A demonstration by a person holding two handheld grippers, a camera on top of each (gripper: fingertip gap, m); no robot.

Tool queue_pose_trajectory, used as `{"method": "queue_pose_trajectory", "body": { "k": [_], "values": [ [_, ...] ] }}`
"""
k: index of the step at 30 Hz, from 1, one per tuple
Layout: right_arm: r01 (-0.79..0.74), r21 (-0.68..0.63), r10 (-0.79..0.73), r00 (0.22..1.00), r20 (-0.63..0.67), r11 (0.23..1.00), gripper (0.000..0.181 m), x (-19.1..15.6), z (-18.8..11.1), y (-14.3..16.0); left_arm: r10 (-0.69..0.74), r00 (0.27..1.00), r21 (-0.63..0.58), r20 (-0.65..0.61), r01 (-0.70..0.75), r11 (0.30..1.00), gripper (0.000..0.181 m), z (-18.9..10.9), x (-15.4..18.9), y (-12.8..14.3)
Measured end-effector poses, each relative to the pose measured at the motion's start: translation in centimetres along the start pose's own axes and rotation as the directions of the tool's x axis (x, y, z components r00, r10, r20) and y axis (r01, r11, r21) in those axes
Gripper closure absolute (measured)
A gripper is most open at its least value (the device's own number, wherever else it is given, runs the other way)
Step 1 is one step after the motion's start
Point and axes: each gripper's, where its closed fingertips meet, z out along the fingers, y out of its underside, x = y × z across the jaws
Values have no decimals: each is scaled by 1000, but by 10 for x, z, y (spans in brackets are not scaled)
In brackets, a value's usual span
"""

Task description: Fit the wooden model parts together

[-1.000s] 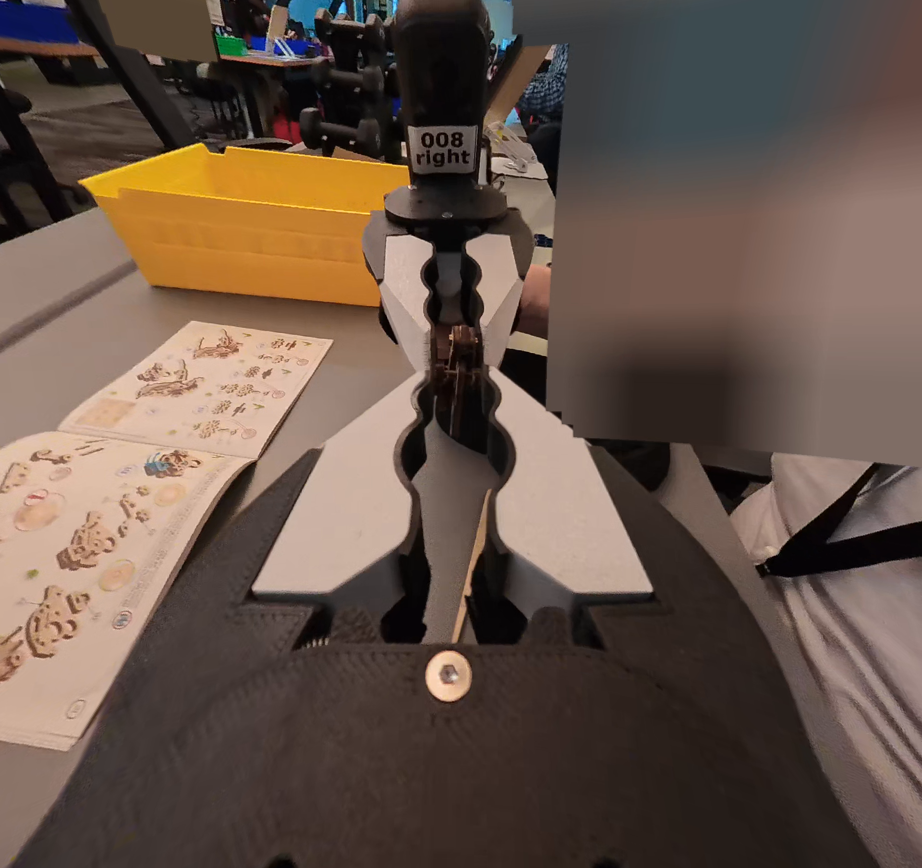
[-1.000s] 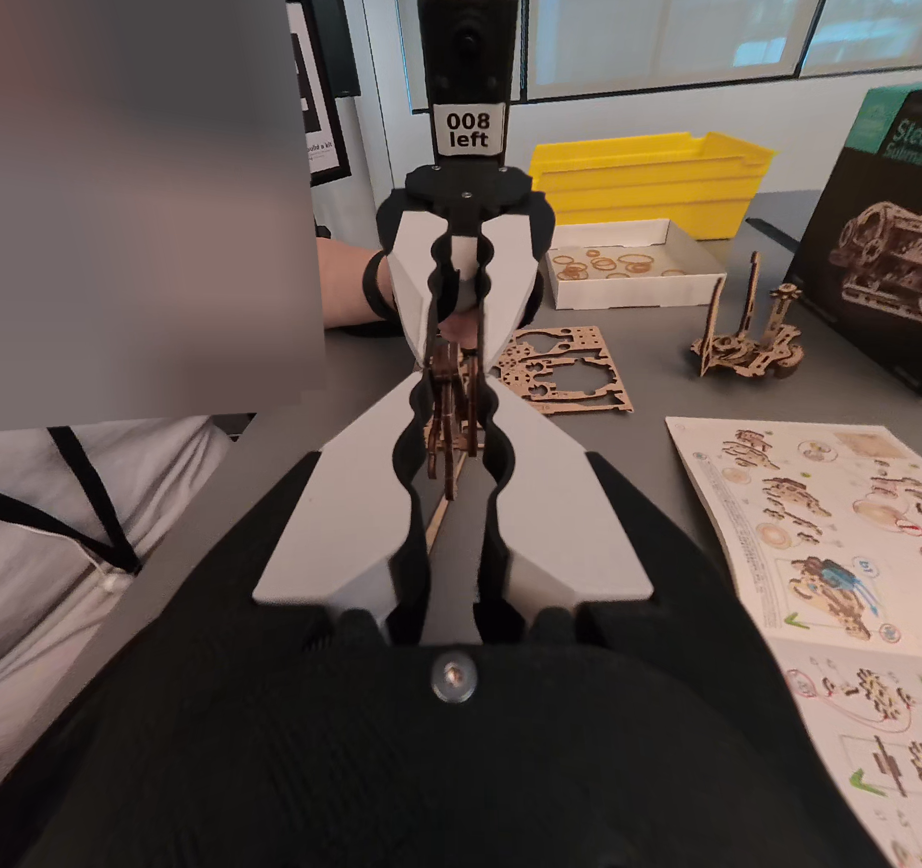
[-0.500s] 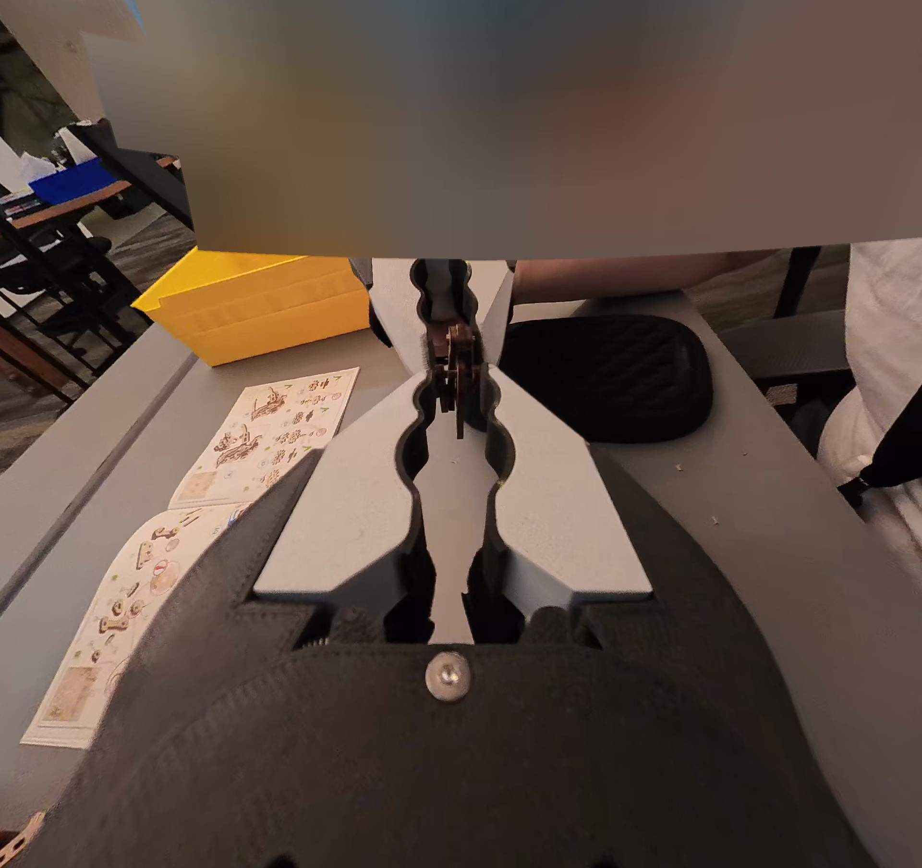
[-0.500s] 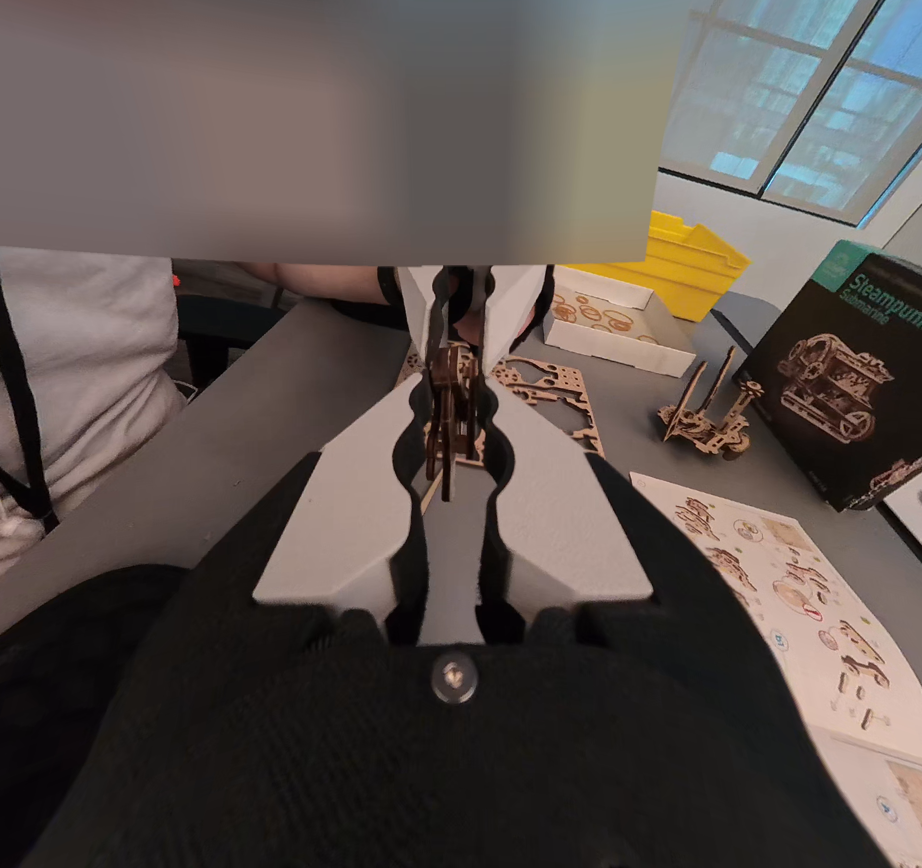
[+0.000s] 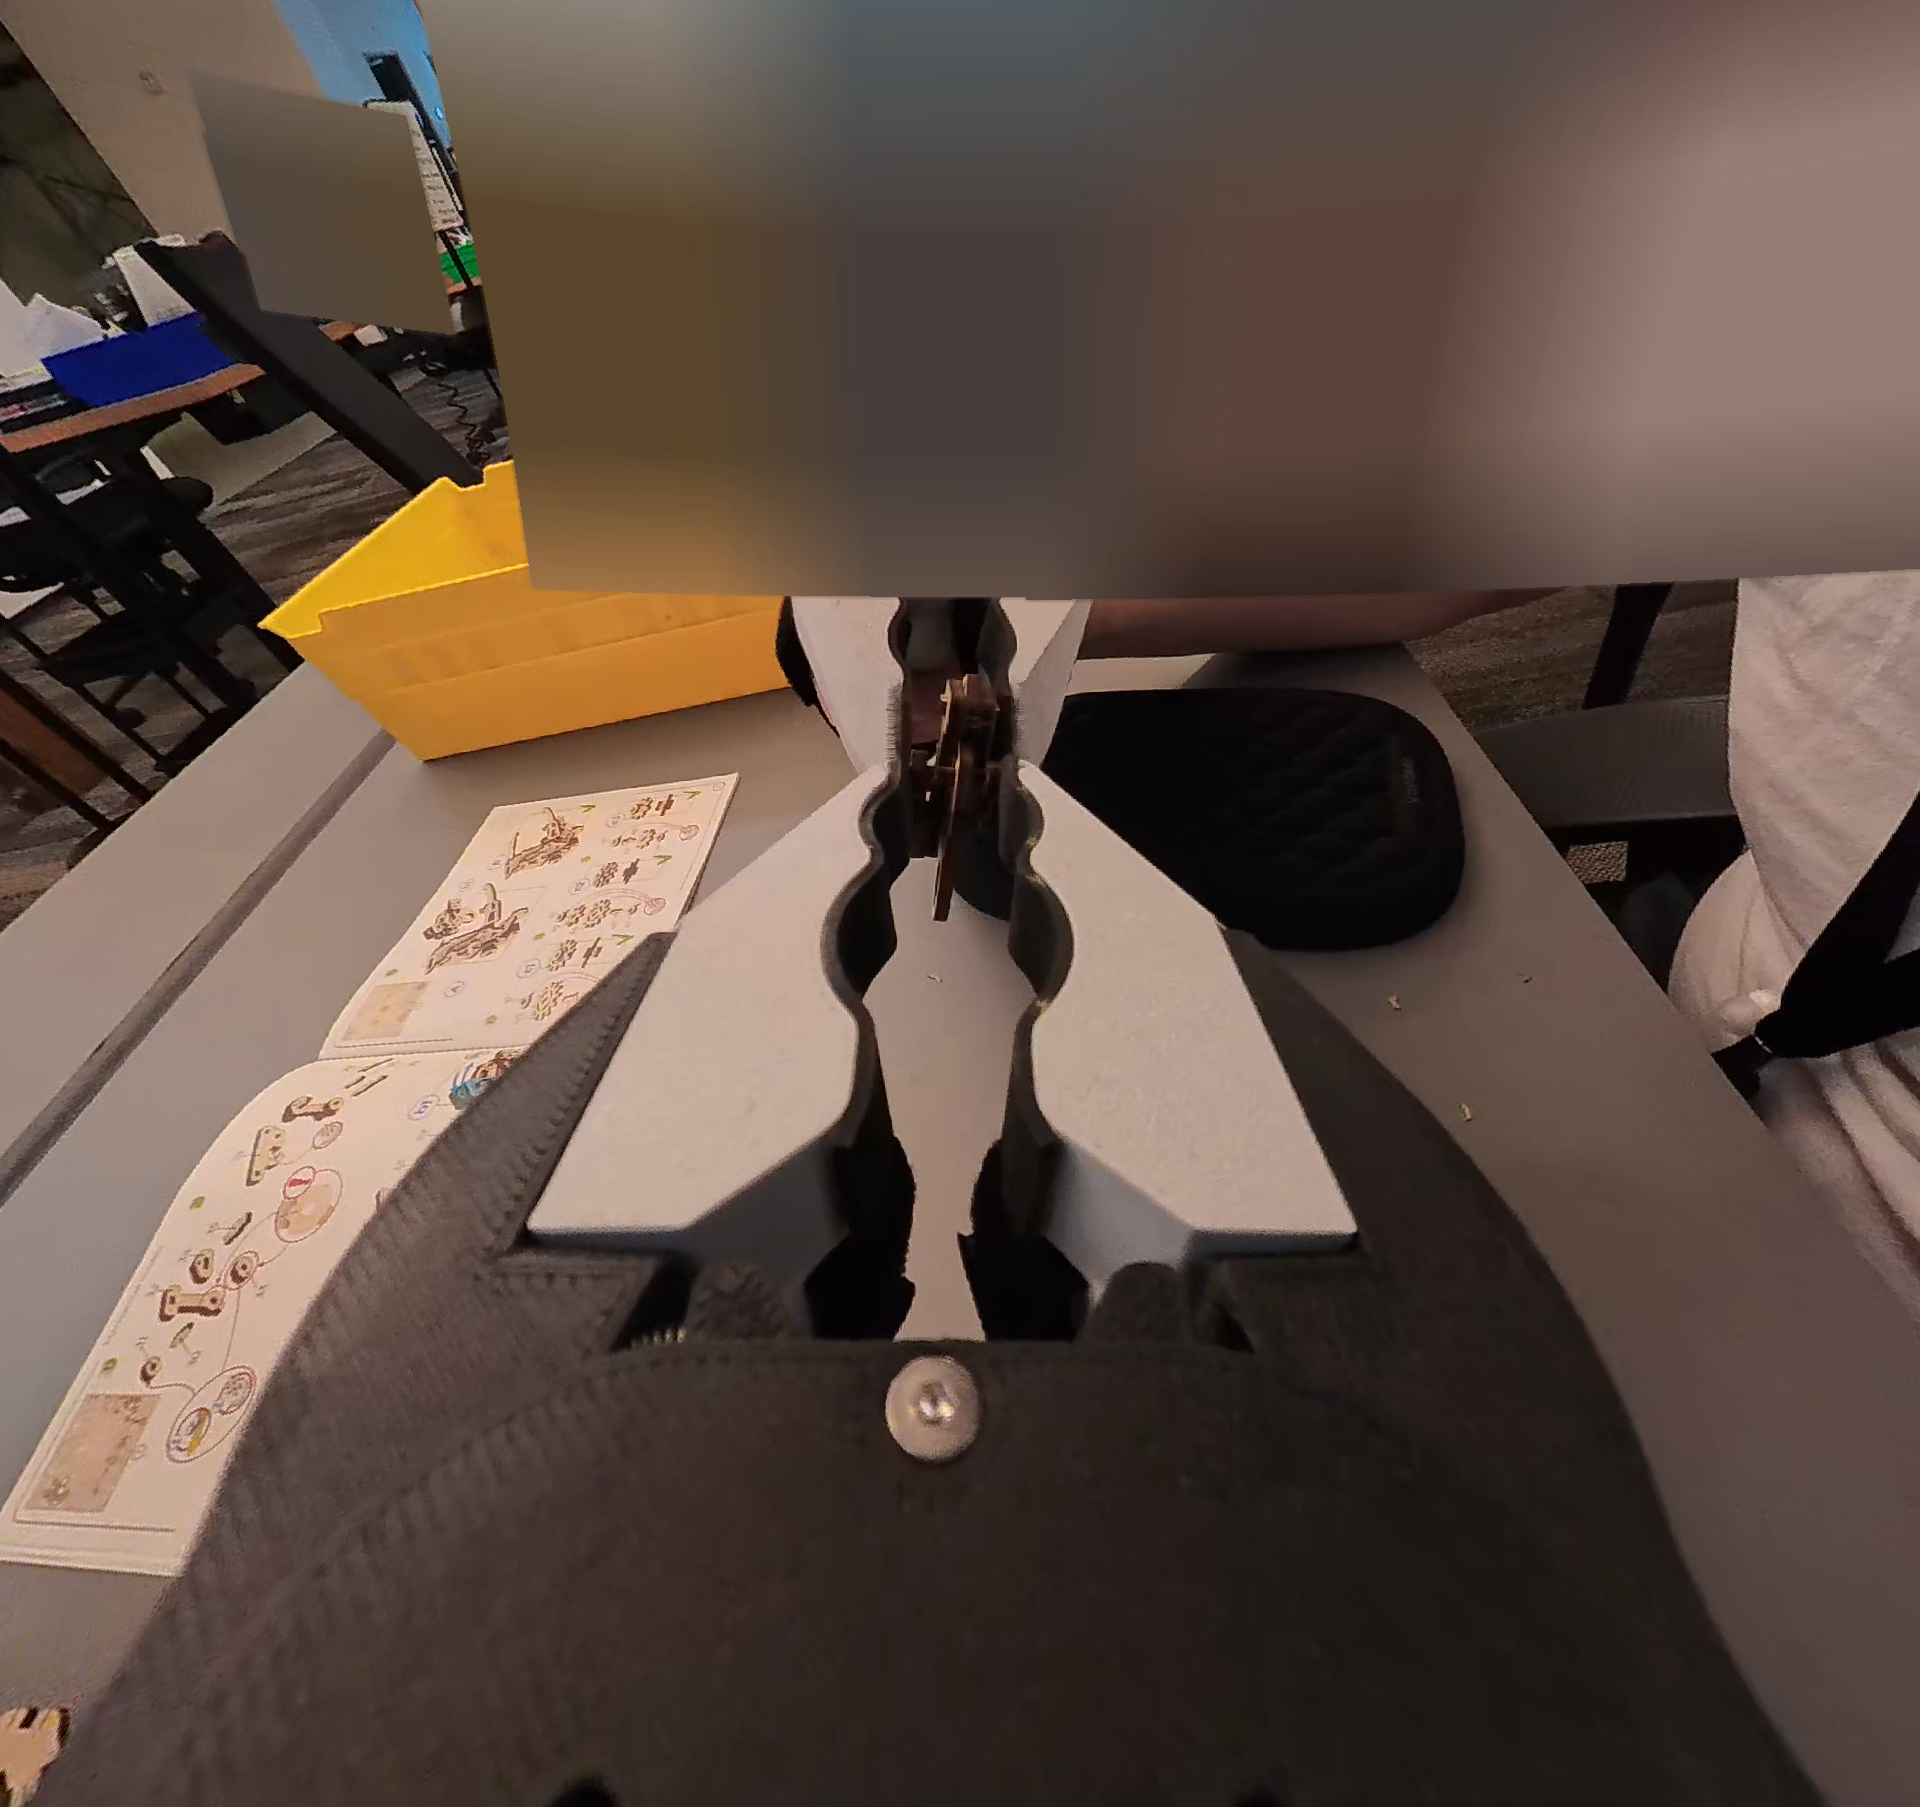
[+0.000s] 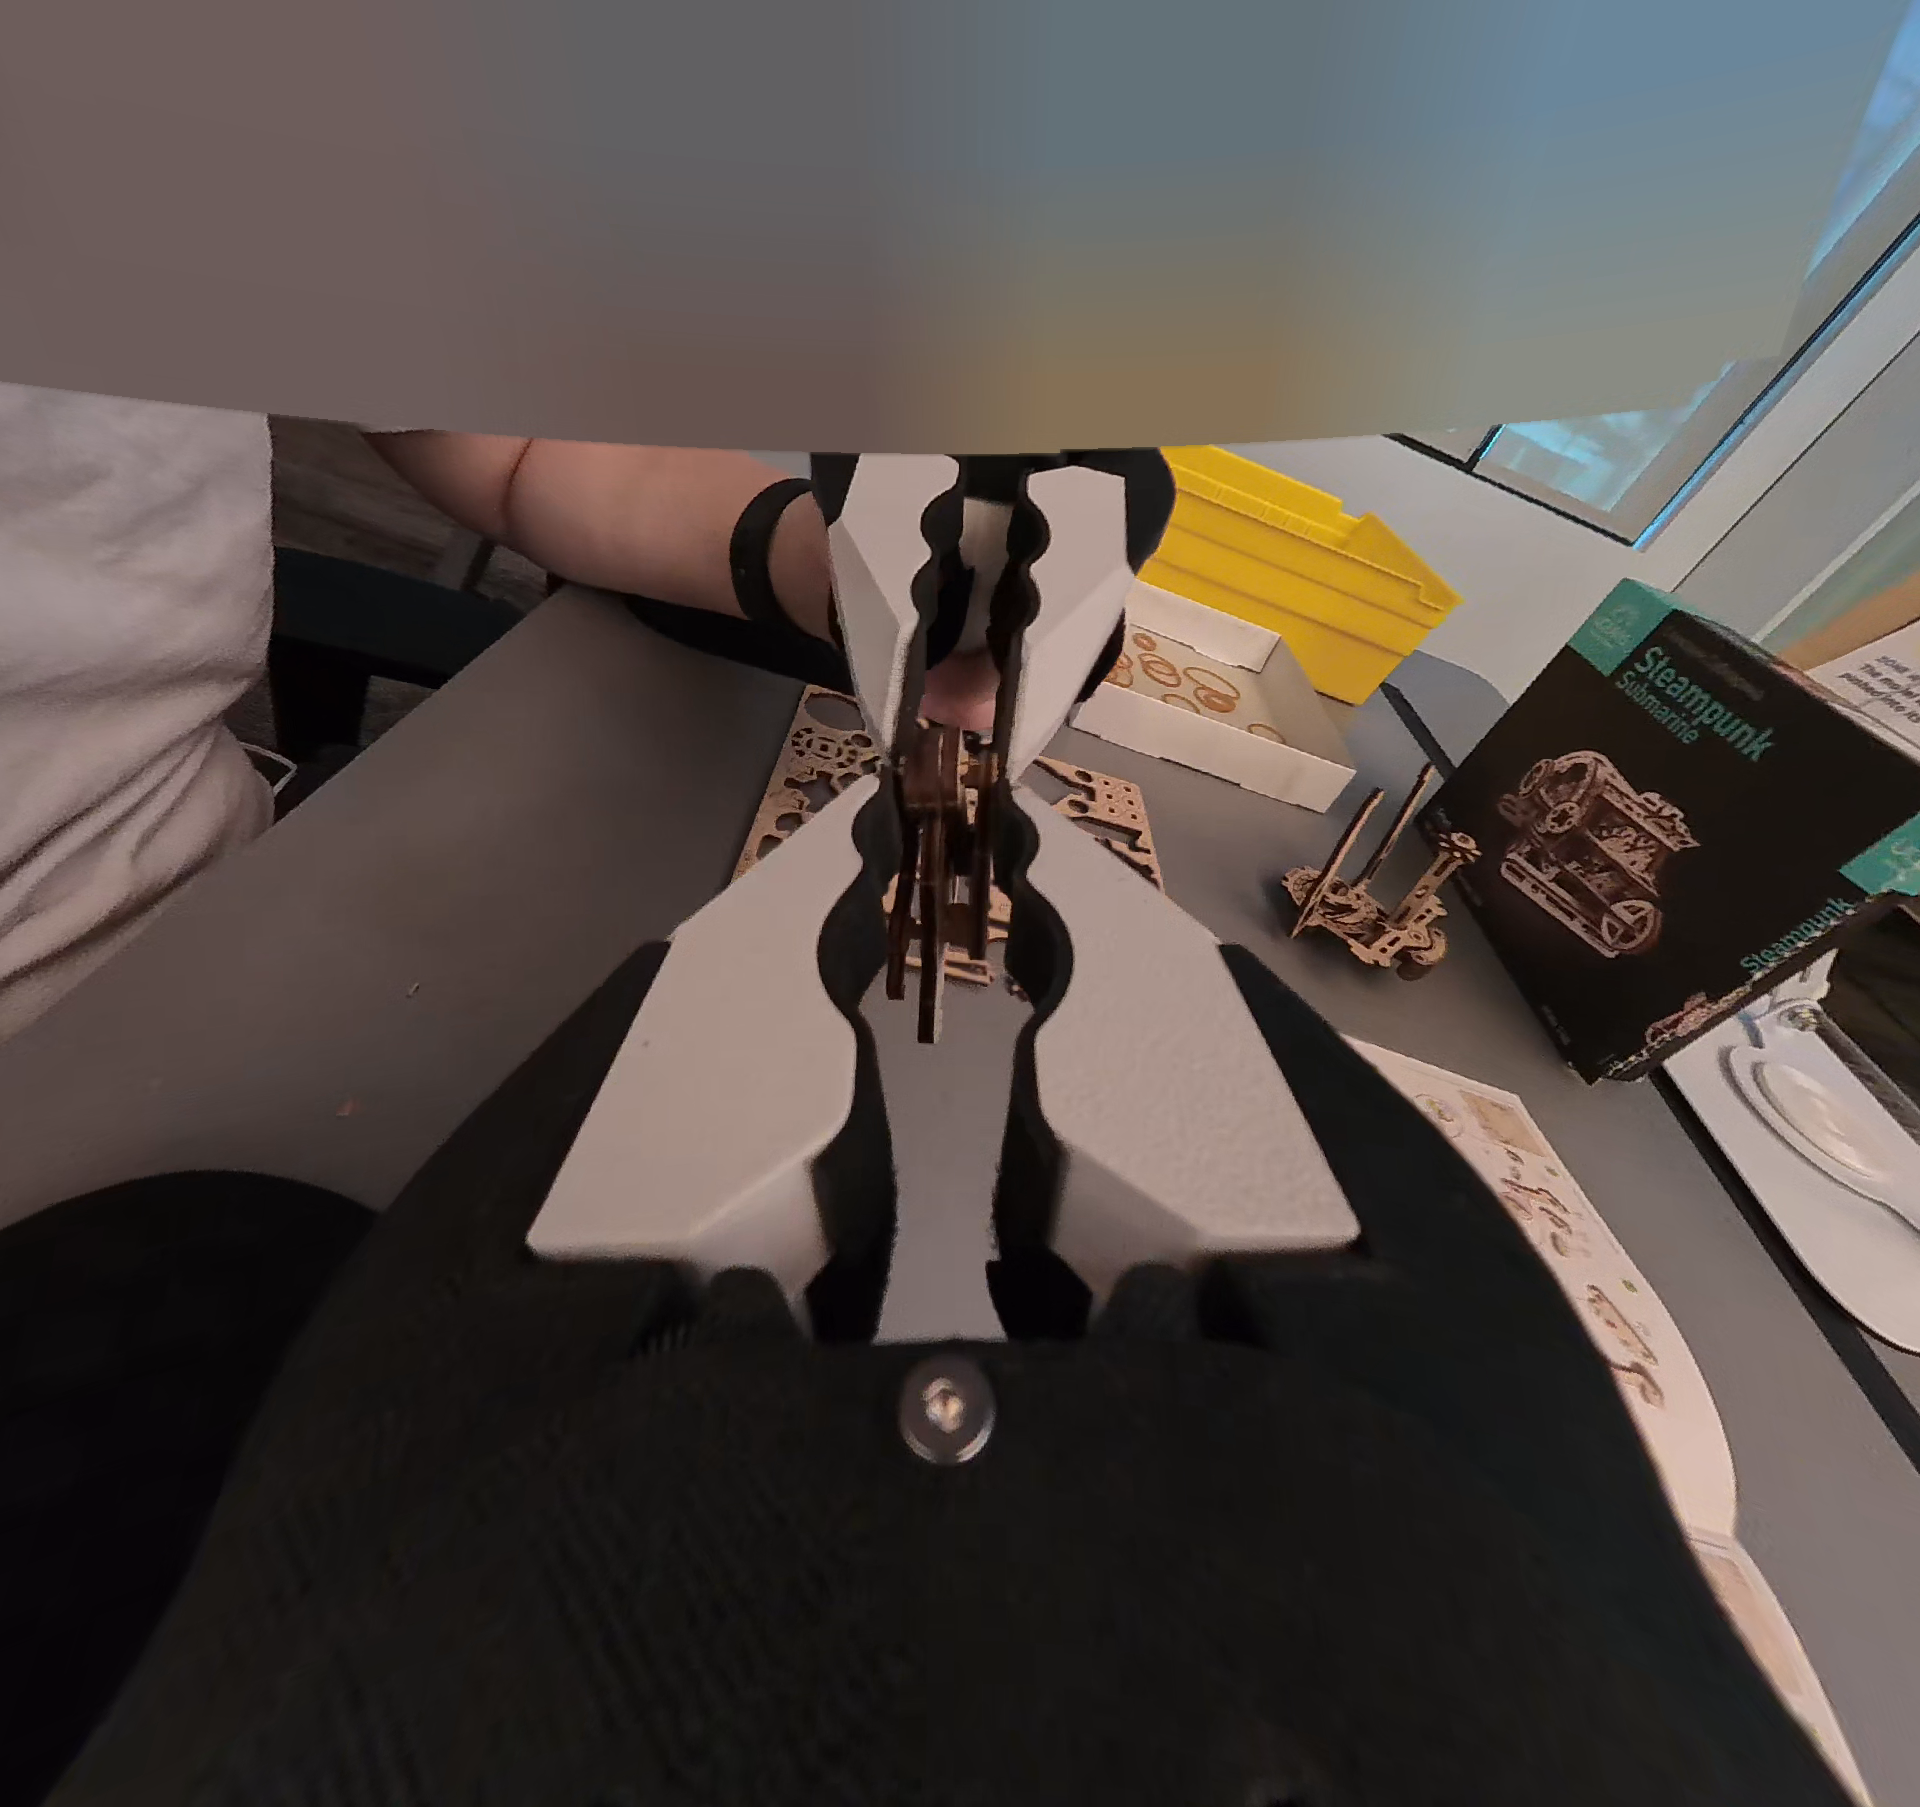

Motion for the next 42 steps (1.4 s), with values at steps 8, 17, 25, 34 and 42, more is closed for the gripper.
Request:
{"method": "queue_pose_trajectory", "body": {
  "k": [8,17,25,34,42],
  "values": [
    [4,-11,-5,1000,-18,1000,167,2,1,1,108,992,-1,67,-108,994,165,0,-2,0],
    [50,38,-49,998,-40,998,167,3,-3,-8,102,994,-23,49,-101,995,153,-5,-3,5],
    [21,52,-19,999,-43,998,167,6,0,-5,189,977,-46,95,-186,982,181,-2,-4,9],
    [71,-221,-99,988,-117,973,148,15,2,18,332,930,-258,157,-286,923,181,-5,-19,30],
    [-100,-288,62,989,-138,952,155,25,-3,44,247,935,-361,255,-145,921,181,-22,-54,57]
  ]
}}
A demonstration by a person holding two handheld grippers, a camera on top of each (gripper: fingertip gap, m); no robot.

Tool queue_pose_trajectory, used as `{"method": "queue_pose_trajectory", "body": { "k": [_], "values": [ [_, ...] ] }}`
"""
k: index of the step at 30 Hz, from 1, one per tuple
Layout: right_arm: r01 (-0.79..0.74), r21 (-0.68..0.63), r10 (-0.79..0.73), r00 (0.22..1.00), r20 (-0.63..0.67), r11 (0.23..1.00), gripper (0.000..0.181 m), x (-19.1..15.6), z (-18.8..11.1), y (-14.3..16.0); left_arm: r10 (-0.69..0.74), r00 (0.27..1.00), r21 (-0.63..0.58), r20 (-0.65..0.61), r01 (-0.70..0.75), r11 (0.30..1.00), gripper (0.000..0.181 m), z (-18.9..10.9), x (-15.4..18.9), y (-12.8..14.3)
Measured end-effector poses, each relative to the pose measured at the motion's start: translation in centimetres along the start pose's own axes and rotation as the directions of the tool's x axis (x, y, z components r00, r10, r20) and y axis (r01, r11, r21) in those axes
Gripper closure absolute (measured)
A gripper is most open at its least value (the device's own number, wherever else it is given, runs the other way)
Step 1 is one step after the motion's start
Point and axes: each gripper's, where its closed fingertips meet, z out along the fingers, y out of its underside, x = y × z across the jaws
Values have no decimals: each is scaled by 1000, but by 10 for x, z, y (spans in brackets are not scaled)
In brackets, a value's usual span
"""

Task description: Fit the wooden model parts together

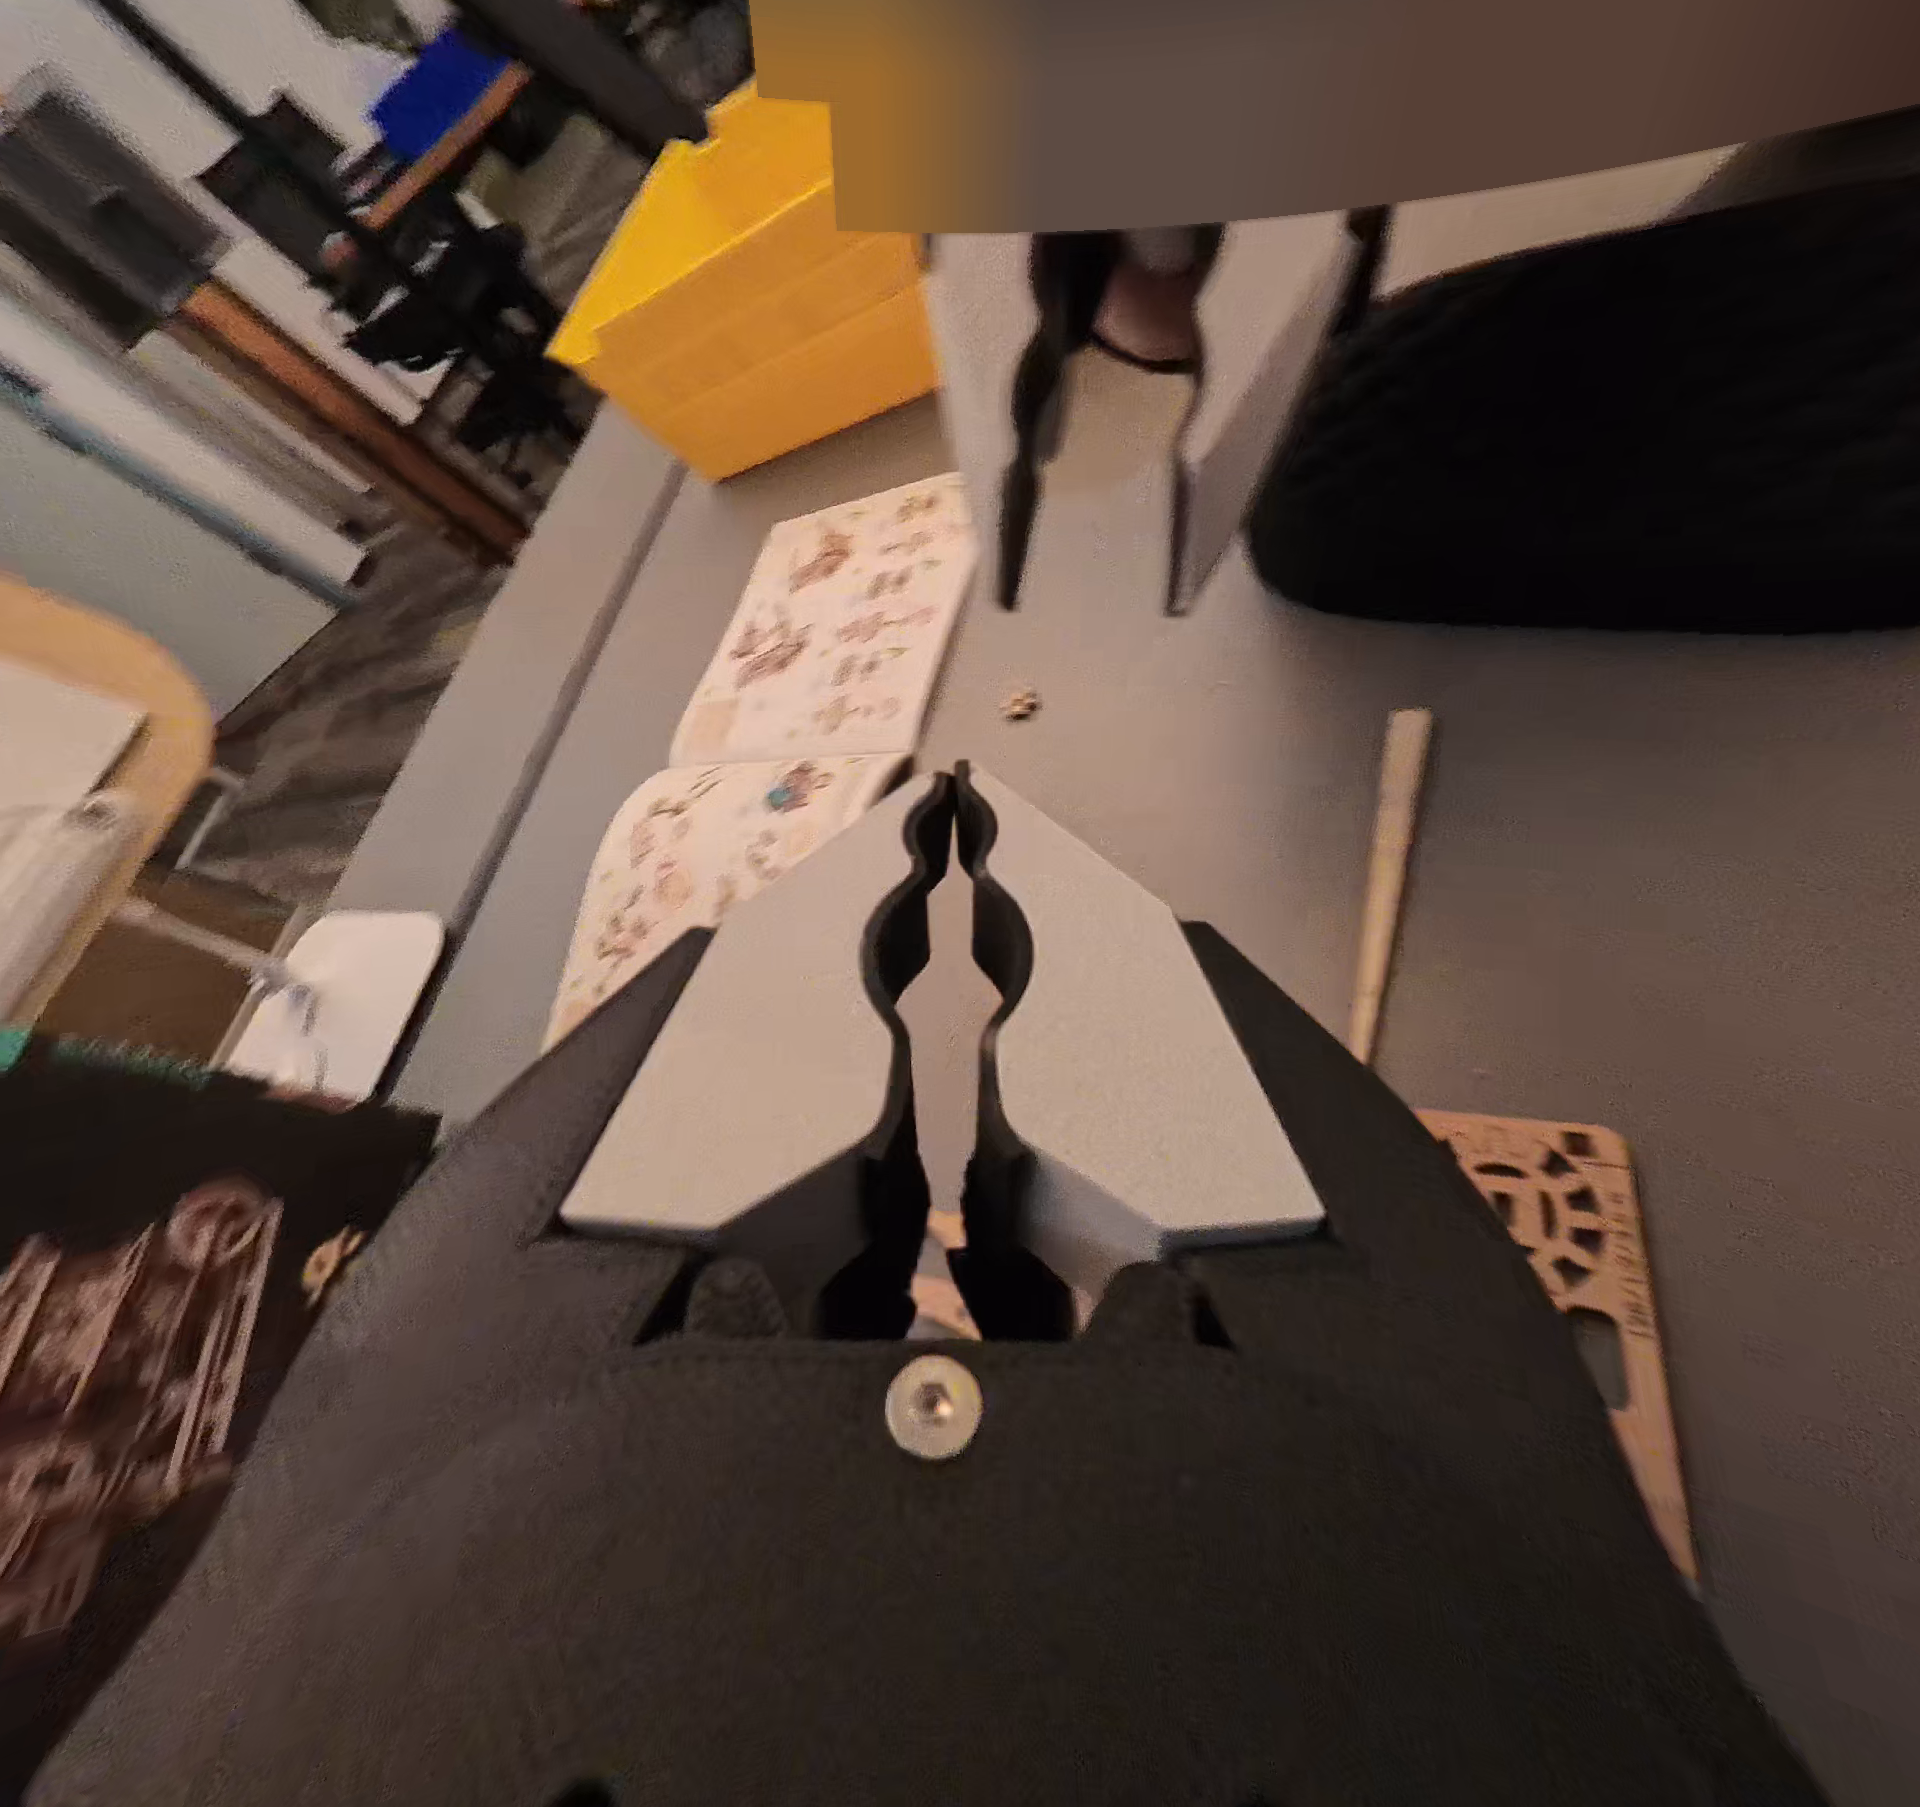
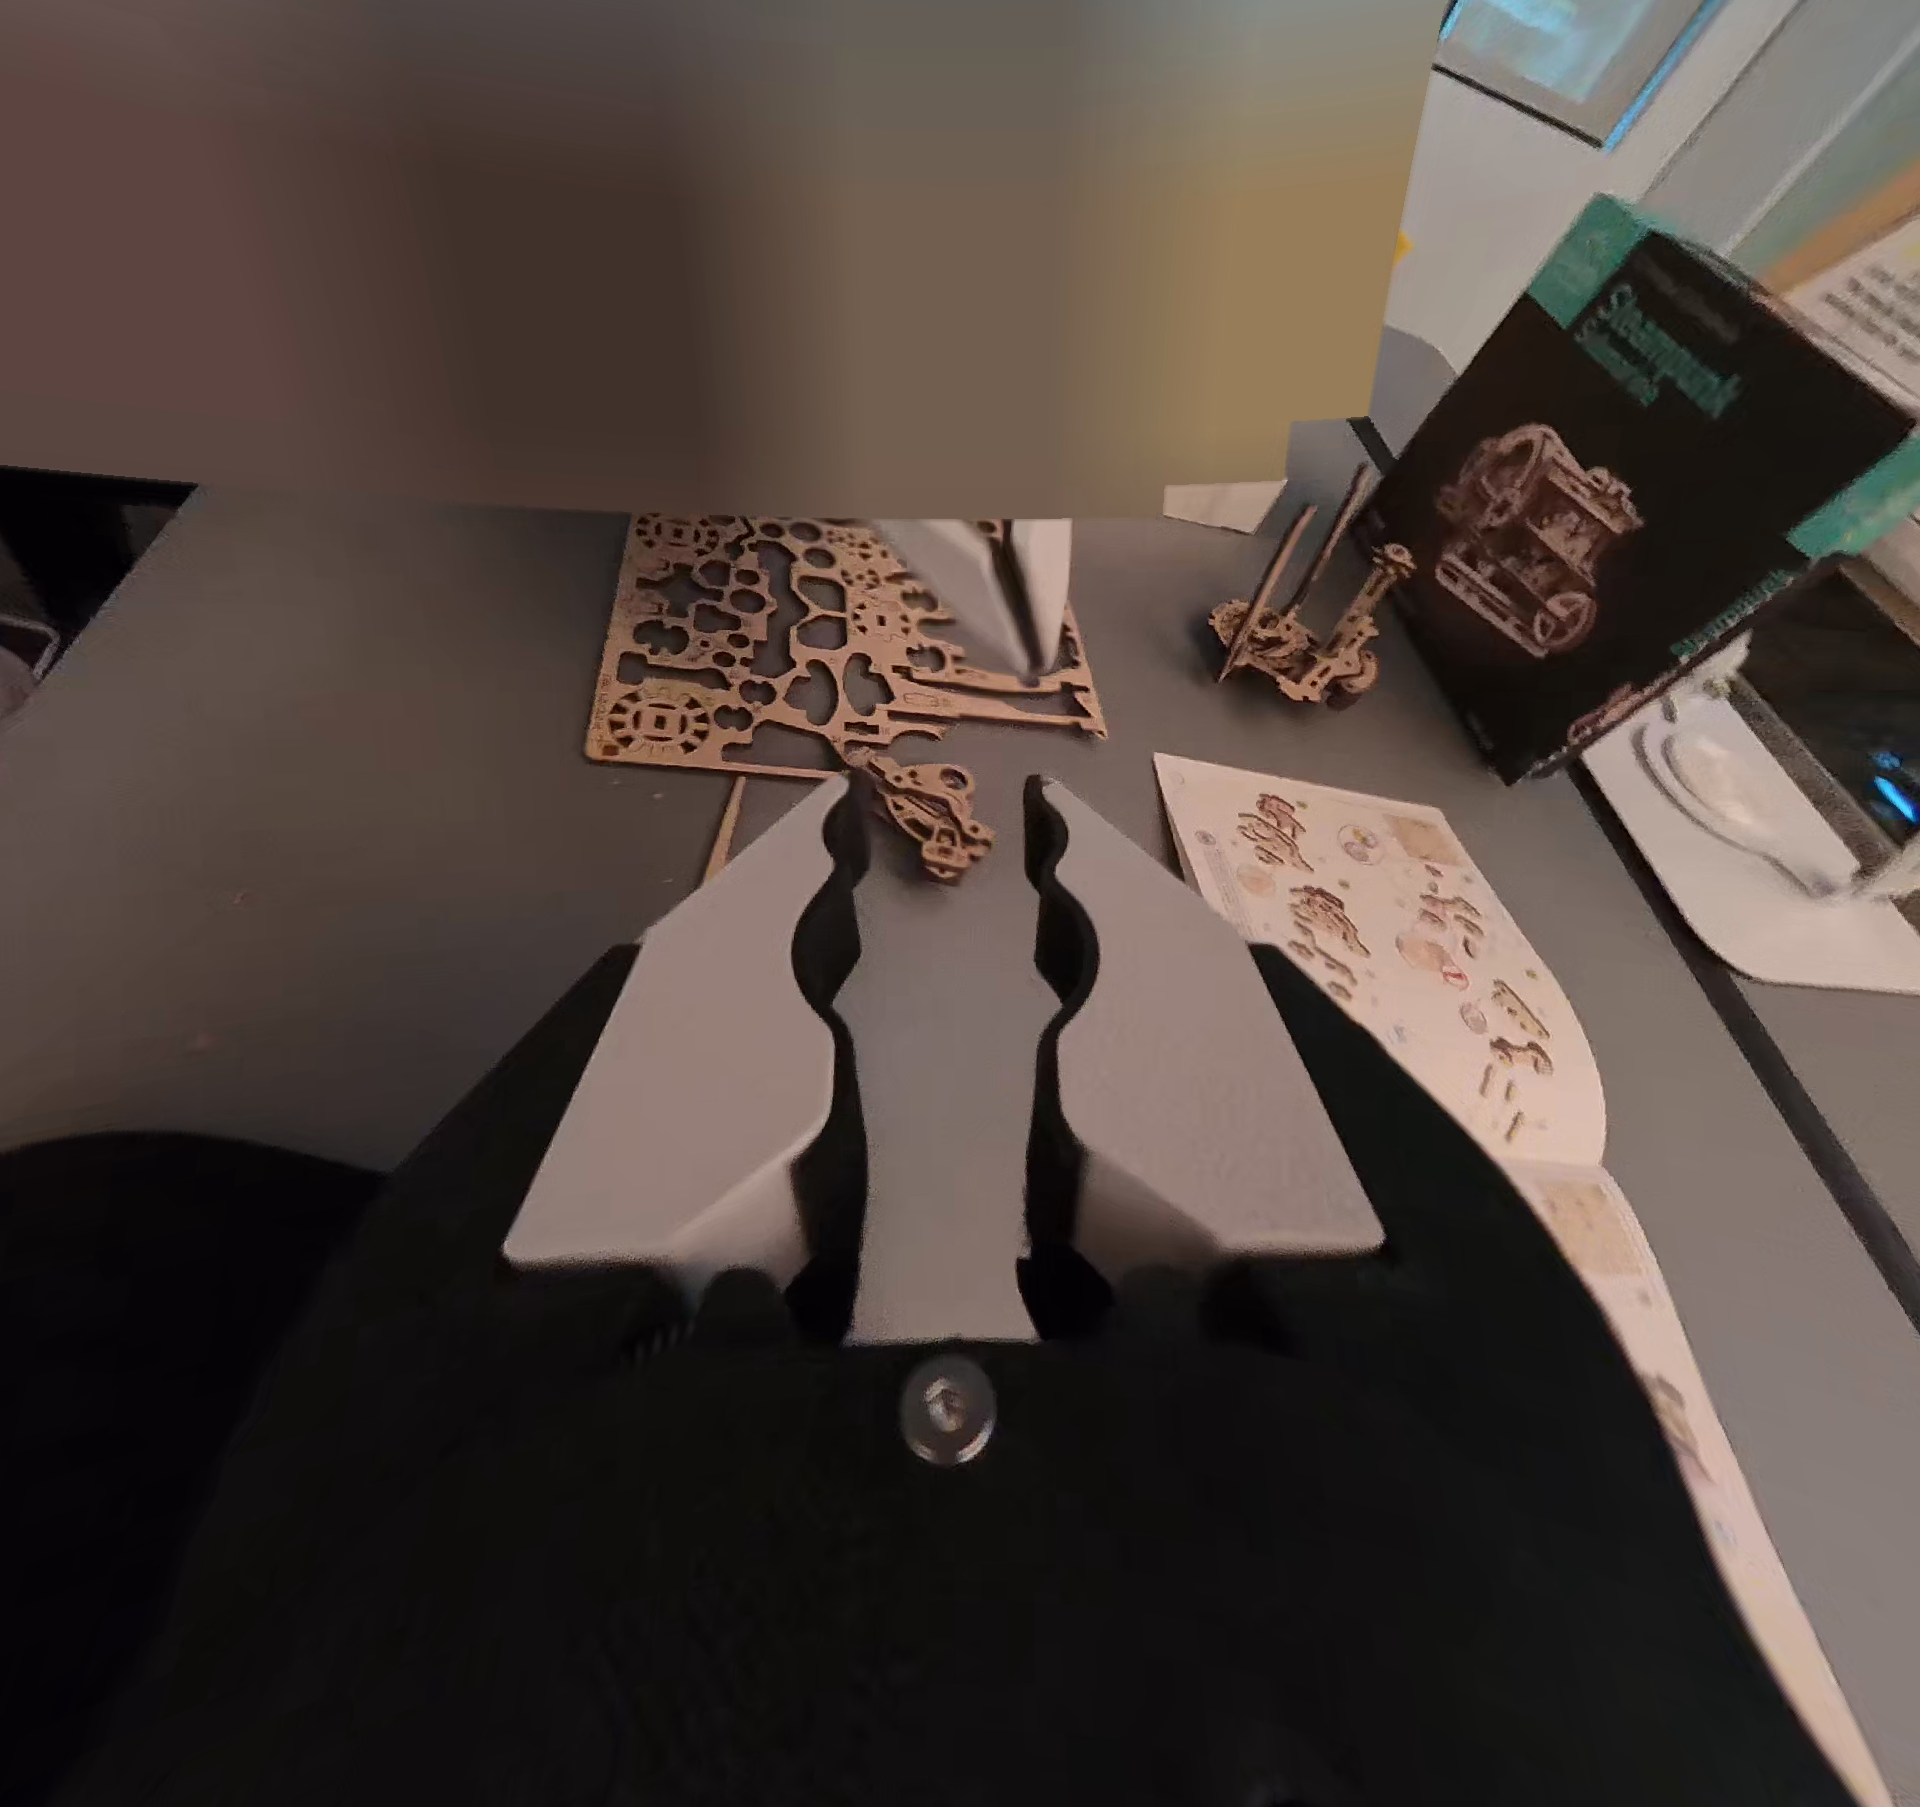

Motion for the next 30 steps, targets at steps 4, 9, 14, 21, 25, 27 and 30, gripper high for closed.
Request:
{"method": "queue_pose_trajectory", "body": {
  "k": [4,9,14,21,25,27,30],
  "values": [
    [-100,-98,96,994,-43,990,156,14,5,27,-288,955,-50,-74,285,957,178,-8,-15,20],
    [-227,-221,234,972,5,949,144,0,43,64,-501,859,-66,-108,497,865,178,-6,-26,38],
    [-139,-304,154,988,26,943,143,-6,65,68,-595,786,-54,-170,595,802,178,-6,-25,32],
    [-59,-360,61,998,-4,931,169,0,72,65,-640,736,-98,-220,636,766,171,0,-14,36],
    [170,-226,-190,979,-71,959,169,6,53,34,-688,678,-93,-260,692,716,154,-2,-14,32],
    [304,-153,-322,939,-117,940,169,4,40,16,-711,628,-91,-316,726,682,150,-2,-10,26],
    [387,-152,-411,892,-188,909,169,8,22,8,-714,556,-96,-426,757,647,153,-4,3,9]
  ]
}}
